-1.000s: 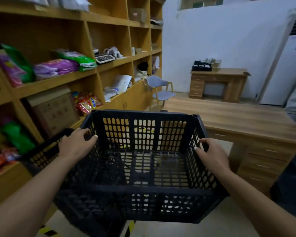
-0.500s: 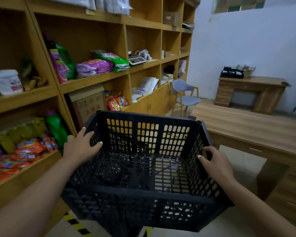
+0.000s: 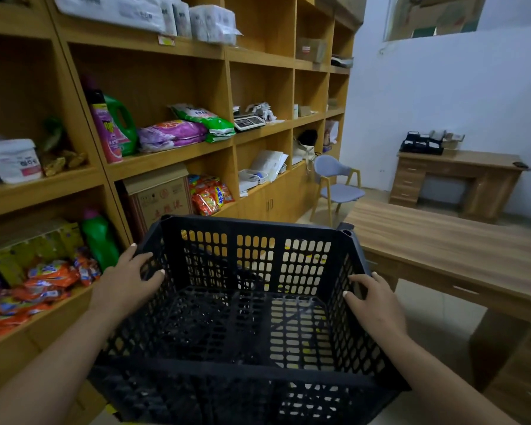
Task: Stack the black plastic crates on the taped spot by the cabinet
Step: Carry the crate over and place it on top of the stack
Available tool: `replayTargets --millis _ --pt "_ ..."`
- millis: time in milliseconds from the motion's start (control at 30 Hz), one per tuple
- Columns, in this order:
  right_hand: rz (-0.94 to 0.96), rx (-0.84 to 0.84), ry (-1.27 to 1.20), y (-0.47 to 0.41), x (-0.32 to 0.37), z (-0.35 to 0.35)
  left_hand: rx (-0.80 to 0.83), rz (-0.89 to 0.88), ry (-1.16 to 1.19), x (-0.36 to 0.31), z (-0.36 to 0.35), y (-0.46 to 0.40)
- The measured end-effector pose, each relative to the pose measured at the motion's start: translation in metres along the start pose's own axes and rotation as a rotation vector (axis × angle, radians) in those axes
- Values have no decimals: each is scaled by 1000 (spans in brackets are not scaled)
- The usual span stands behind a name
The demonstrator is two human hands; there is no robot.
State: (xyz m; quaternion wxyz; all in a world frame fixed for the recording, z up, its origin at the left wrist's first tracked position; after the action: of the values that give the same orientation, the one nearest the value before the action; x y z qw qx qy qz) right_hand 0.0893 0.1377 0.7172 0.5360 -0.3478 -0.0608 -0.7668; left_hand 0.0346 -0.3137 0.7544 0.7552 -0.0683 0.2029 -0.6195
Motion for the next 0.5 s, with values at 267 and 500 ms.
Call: replayTargets --millis 267,500 --pt "8 -21 -127 -34 32 0 -26 59 107 5 10 -38" --pt "-4 -48 -134 -54 97 -33 -18 -4 138 44 2 -123"
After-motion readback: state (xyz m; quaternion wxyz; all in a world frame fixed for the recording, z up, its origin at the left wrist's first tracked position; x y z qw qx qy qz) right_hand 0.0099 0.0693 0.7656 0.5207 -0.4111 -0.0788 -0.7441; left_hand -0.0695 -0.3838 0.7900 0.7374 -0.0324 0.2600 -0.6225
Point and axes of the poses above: each hand's wrist, its own y-axis away from the middle knuckle, its own z-axis out of the back of the hand, x = y × z, the point moved 4 cm from there along -y, towards the middle knuckle, and after that the axes turned 9 degrees about -x, right-handed, at the moved point
